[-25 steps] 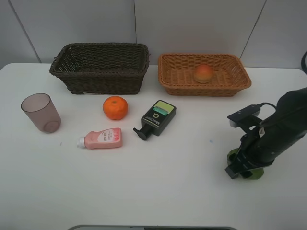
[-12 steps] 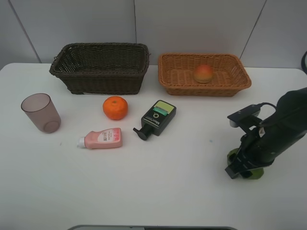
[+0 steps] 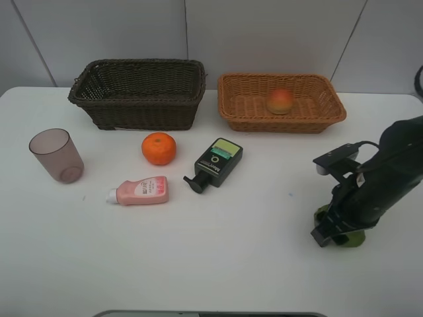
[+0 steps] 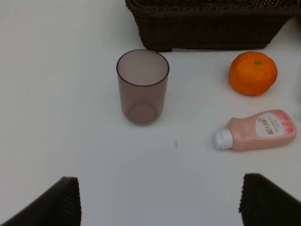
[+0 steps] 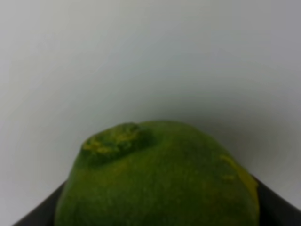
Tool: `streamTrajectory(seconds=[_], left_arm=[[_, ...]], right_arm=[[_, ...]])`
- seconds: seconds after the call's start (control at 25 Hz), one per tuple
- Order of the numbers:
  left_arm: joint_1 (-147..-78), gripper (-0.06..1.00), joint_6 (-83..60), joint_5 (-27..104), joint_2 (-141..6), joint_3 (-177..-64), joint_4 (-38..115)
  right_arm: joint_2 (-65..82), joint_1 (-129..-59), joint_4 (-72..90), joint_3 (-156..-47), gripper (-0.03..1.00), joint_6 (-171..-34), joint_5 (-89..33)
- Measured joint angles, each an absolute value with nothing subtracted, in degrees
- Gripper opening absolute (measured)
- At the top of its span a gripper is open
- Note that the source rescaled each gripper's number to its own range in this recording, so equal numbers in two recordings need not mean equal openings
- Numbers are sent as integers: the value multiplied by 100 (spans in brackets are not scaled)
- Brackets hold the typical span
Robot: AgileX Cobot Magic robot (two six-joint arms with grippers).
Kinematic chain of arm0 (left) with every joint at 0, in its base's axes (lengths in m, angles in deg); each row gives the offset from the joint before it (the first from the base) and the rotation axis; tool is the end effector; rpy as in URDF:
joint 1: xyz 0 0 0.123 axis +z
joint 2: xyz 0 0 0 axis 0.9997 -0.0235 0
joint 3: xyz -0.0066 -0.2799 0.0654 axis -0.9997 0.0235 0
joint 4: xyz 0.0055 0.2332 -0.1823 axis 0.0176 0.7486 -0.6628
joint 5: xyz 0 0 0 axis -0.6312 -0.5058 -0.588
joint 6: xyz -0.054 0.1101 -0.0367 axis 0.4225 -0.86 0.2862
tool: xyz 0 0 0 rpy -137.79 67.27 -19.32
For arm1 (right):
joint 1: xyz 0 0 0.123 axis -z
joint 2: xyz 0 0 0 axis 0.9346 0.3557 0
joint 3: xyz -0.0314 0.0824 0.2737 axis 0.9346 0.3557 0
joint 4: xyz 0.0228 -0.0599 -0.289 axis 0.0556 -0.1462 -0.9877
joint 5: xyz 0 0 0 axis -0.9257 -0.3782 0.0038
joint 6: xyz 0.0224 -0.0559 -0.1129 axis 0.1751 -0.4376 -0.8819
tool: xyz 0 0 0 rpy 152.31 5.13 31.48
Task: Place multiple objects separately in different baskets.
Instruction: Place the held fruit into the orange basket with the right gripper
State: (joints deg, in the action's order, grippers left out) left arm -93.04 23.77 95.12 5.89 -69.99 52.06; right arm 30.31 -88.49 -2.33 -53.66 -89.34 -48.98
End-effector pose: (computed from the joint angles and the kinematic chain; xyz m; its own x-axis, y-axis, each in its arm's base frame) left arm 0.0629 -0.0042 0.2840 -0.4458 0.0083 -0.8951 0.0608 0.9979 -0.0210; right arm 0.2288 0.0758 0.0361 -0.8440 -0.5351 -0.0360 -0.5338 0.8446 -0.0416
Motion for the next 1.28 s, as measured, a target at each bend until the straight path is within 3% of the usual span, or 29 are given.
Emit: streamTrajectory(seconds=[0.52, 1.28], left_arm=[[-9304, 81, 2377, 9512, 589, -6999, 5206], [-9304, 81, 2377, 9512, 589, -6999, 5206]], right_arm=[[2922, -8849, 262, -7663, 3, -7764, -6691], [4524, -9081, -360, -10963, 3, -6494, -8026]])
